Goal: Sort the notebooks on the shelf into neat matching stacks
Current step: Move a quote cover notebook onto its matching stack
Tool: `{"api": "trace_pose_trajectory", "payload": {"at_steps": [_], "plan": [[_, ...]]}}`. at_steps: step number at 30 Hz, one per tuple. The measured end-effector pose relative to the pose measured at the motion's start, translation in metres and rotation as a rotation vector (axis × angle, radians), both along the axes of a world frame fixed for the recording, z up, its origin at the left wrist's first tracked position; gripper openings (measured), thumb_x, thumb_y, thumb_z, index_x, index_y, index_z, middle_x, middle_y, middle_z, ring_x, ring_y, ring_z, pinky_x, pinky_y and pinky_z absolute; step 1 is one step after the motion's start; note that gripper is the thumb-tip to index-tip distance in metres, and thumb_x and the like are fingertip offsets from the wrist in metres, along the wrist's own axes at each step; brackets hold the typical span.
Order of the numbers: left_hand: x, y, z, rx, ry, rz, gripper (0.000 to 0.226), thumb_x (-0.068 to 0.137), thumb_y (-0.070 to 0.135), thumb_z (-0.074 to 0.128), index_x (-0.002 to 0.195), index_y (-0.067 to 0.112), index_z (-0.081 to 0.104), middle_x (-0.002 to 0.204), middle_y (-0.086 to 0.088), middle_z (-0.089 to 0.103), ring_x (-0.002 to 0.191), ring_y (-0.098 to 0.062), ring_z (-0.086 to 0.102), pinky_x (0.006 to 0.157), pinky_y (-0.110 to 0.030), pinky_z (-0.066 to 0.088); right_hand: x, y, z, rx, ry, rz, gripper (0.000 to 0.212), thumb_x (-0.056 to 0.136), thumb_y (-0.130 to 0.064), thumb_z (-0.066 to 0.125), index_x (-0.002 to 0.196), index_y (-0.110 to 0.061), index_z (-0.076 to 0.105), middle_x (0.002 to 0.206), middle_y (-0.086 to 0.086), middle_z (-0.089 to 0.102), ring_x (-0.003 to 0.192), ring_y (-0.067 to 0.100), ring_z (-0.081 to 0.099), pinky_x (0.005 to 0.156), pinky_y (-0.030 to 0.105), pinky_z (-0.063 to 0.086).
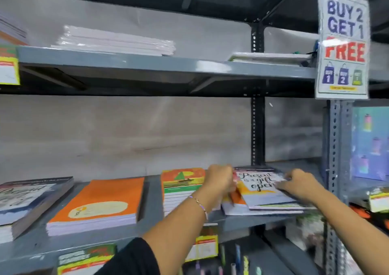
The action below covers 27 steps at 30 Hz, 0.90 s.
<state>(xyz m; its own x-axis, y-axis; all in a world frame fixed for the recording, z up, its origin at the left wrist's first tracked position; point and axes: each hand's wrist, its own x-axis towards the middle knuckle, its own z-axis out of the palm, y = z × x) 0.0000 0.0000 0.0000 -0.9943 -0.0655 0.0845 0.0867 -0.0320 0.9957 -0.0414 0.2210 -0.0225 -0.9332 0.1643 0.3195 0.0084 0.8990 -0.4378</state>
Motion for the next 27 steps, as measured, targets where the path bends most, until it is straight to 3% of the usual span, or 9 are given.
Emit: {"api": "trace_pose_trajectory", "payload": {"at_steps": [3,5,8,11,15,19,22,24,27], "plan": [[-0.007,0.03,-0.008,-0.303,-0.069,-0.064,0.018,0.084,0.02,0.055,0.068,0.014,0.049,0.078,-0.007,0.053,0.073,-0.024,0.057,0.066,-0.035,0.049,-0.005,0.015,-0.015,-0.12,-0.174,0.089,0.078,0.071,-0.064,0.068,0.128,-0.013,0.054,0.138,0.014,0.054,0.126,0.029,0.051,0.096,0.032,0.042],[-0.011,0.04,-0.011,-0.276,-0.144,-0.078,0.021,0.087,0.015,0.054,0.069,0.016,0.043,0.072,-0.003,0.046,0.065,-0.017,0.05,0.059,-0.029,0.042,-0.005,0.017,-0.025,-0.212,-0.166,0.134,0.1,0.061,-0.074,0.065,0.139,-0.016,0.045,0.146,0.007,0.047,0.132,0.026,0.046,0.102,0.033,0.039],[-0.029,0.041,-0.011,-0.157,-0.188,-0.006,0.012,0.083,0.006,0.059,0.079,0.01,0.048,0.077,-0.007,0.051,0.07,-0.022,0.055,0.067,-0.031,0.051,-0.013,0.021,-0.039,-0.265,-0.108,0.148,0.105,0.058,-0.08,0.062,0.14,-0.018,0.042,0.144,0.011,0.048,0.132,0.028,0.044,0.105,0.038,0.04],[-0.04,0.043,-0.018,-0.15,-0.253,0.009,0.019,0.079,-0.001,0.063,0.095,0.005,0.053,0.092,-0.014,0.064,0.069,-0.022,0.062,0.048,-0.027,0.053,-0.03,0.028,-0.057,-0.287,-0.059,0.147,0.115,0.044,-0.096,0.05,0.136,-0.027,0.047,0.137,0.01,0.054,0.124,0.029,0.052,0.103,0.045,0.044],[-0.045,0.052,-0.035,-0.277,-0.125,0.127,0.021,0.08,0.004,0.057,0.1,0.006,0.05,0.093,-0.011,0.062,0.077,-0.021,0.058,0.061,-0.027,0.045,-0.021,0.026,-0.049,-0.33,-0.019,0.161,0.098,0.052,-0.084,0.064,0.13,-0.027,0.052,0.129,-0.002,0.06,0.119,0.024,0.056,0.099,0.041,0.045],[-0.043,0.044,-0.036,-0.268,0.04,0.147,0.032,0.068,0.014,0.052,0.099,0.011,0.062,0.096,-0.01,0.071,0.078,-0.024,0.062,0.065,-0.031,0.048,0.001,0.016,-0.006,-0.51,0.025,0.169,0.085,0.051,-0.04,0.092,0.122,-0.014,0.055,0.094,-0.013,0.062,0.083,0.004,0.059,0.063,0.022,0.045],[-0.026,0.007,-0.018,-0.225,0.152,0.196,0.03,0.068,0.015,0.055,0.095,0.014,0.067,0.092,-0.007,0.075,0.073,-0.022,0.063,0.065,-0.03,0.052,0.012,-0.011,0.031,-0.568,0.105,0.238,0.065,0.053,-0.024,0.093,0.109,-0.013,0.061,0.087,-0.012,0.063,0.078,0.007,0.058,0.067,0.03,0.045],[-0.007,-0.031,-0.002,-0.244,0.19,0.244,0.025,0.069,0.013,0.059,0.092,0.011,0.07,0.091,-0.009,0.076,0.078,-0.027,0.069,0.069,-0.037,0.056,0.023,-0.037,0.053,-0.642,0.135,0.295,0.049,0.058,-0.015,0.091,0.096,-0.007,0.061,0.078,-0.009,0.063,0.069,0.009,0.058,0.059,0.03,0.044],[0.027,-0.102,0.016,-0.297,0.208,0.349,0.017,0.068,0.012,0.064,0.082,0.006,0.07,0.085,-0.009,0.077,0.076,-0.028,0.071,0.065,-0.038,0.057,0.033,-0.09,0.075,-0.735,0.072,0.386,0.031,0.065,-0.004,0.085,0.087,0.006,0.067,0.082,0.015,0.07,0.064,0.022,0.058,0.057,0.033,0.046]]}}
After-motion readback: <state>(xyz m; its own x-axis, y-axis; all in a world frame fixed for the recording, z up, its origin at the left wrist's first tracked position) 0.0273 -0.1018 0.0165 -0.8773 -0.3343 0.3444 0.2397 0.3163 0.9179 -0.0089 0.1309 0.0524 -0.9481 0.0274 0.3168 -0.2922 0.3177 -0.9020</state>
